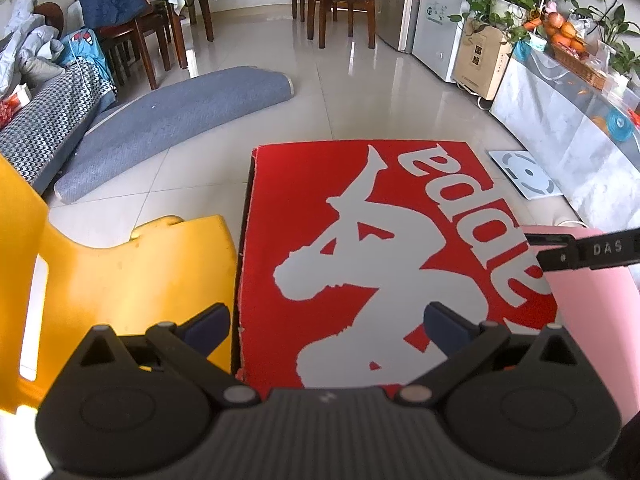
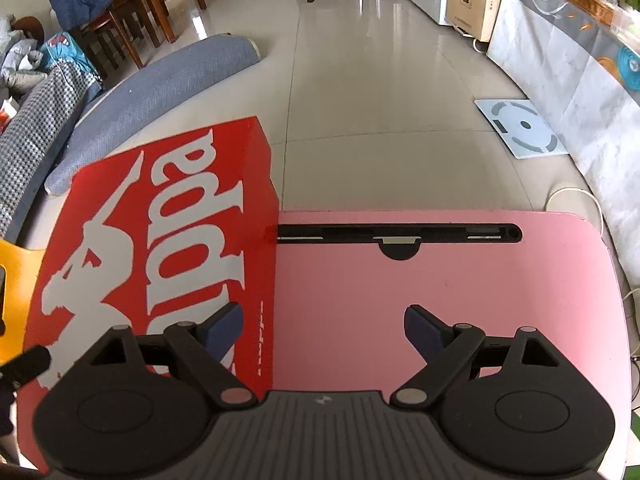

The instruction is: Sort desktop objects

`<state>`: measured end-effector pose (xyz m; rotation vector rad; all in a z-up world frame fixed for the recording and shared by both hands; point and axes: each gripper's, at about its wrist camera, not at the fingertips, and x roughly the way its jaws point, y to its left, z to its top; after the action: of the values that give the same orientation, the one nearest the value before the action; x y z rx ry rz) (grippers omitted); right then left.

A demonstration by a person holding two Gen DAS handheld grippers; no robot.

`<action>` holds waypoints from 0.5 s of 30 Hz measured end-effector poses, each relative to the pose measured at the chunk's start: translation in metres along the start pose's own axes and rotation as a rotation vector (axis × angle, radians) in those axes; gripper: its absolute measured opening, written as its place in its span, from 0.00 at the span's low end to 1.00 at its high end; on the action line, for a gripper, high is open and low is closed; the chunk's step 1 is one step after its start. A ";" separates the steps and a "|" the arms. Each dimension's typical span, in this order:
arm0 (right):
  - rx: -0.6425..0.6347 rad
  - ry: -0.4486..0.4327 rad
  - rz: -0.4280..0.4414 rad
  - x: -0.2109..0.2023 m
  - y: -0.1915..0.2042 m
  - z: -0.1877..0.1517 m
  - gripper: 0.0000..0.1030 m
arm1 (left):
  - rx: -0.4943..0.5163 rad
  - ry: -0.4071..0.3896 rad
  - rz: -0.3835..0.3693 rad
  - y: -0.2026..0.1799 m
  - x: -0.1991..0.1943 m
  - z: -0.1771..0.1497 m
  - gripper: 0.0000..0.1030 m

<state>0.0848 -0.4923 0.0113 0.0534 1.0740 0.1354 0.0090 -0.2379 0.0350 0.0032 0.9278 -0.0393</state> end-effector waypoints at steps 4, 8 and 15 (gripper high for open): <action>-0.003 -0.014 0.023 -0.006 0.001 0.001 0.85 | 0.014 -0.002 0.001 -0.003 -0.002 0.000 1.00; -0.008 -0.026 0.042 -0.012 0.003 0.002 0.85 | 0.026 -0.003 -0.003 -0.006 -0.002 0.001 1.00; -0.018 -0.031 0.092 -0.018 0.004 0.003 0.85 | 0.044 0.003 -0.012 -0.012 0.000 0.002 1.00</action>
<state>0.0789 -0.4911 0.0292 0.0884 1.0394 0.2262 0.0097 -0.2500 0.0363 0.0383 0.9295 -0.0705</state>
